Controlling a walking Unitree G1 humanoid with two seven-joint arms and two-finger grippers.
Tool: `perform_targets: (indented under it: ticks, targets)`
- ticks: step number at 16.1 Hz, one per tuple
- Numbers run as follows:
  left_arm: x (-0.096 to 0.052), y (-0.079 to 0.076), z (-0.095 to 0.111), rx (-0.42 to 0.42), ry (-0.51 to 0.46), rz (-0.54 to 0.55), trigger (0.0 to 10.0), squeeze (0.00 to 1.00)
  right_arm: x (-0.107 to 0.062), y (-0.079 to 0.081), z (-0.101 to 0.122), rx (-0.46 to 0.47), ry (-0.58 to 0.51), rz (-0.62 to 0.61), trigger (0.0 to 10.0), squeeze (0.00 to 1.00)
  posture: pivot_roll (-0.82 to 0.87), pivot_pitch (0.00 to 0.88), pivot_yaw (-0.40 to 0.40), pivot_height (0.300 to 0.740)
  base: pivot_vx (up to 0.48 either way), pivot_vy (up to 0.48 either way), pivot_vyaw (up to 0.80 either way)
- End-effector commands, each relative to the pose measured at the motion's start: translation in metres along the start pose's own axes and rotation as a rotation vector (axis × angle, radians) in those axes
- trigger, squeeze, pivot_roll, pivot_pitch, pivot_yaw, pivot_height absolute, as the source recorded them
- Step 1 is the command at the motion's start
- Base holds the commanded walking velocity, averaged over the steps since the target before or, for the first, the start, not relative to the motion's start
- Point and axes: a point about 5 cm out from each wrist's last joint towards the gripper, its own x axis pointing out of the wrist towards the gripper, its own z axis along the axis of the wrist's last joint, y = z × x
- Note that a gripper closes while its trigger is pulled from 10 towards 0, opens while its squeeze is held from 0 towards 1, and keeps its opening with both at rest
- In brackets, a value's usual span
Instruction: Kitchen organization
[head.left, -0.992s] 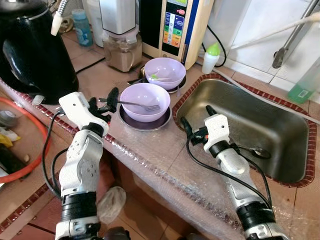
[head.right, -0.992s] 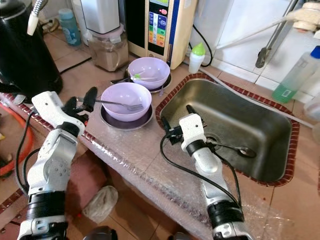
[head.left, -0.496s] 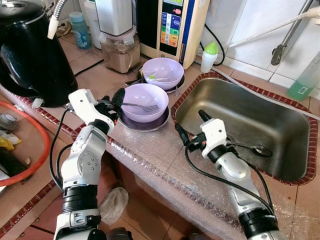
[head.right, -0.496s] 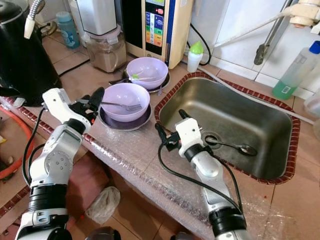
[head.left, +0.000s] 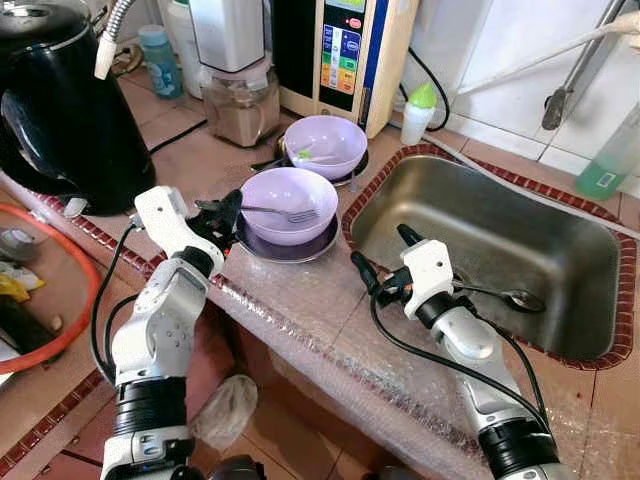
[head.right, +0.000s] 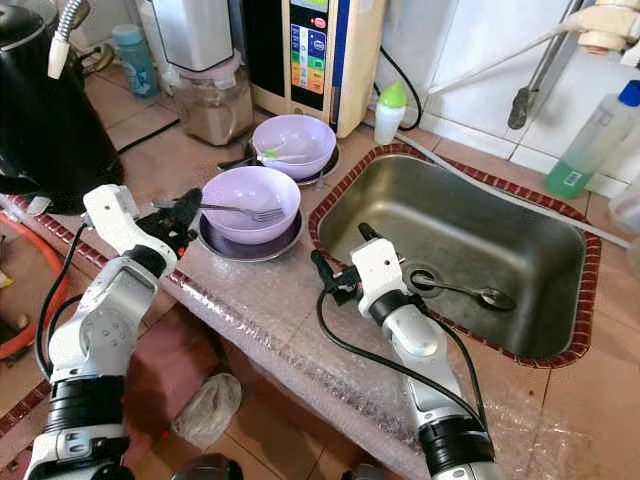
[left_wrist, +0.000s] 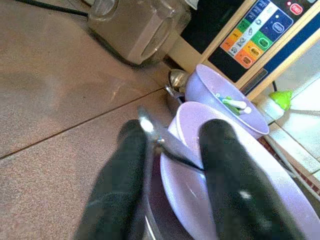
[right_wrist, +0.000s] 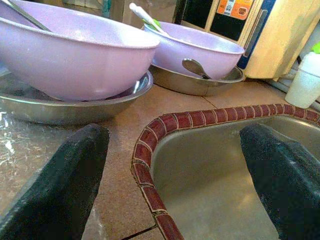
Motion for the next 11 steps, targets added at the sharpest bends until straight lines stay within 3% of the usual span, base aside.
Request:
perform_targets:
  ticks: [1, 10, 11]
  targets:
    - [-0.003, -0.002, 0.005, 0.012, -0.009, -0.009, 0.0, 0.00, 0.000, -0.001, 0.003, -0.004, -0.009, 0.008, 10.0, 0.00, 0.00, 0.000, 0.025, 0.740, 0.000, 0.000, 0.00]
    - [-0.009, -0.005, 0.021, 0.032, -0.062, -0.018, 0.0, 0.00, -0.001, 0.002, 0.026, 0.091, -0.117, 0.194, 10.0, 0.00, 0.00, 0.000, 0.014, 0.740, 0.000, 0.000, 0.00]
    - [-0.010, -0.007, 0.025, 0.077, -0.082, -0.034, 0.0, 0.00, -0.001, 0.005, 0.029, 0.100, -0.120, 0.238, 10.0, 0.00, 0.00, 0.000, 0.014, 0.740, 0.000, 0.000, 0.00]
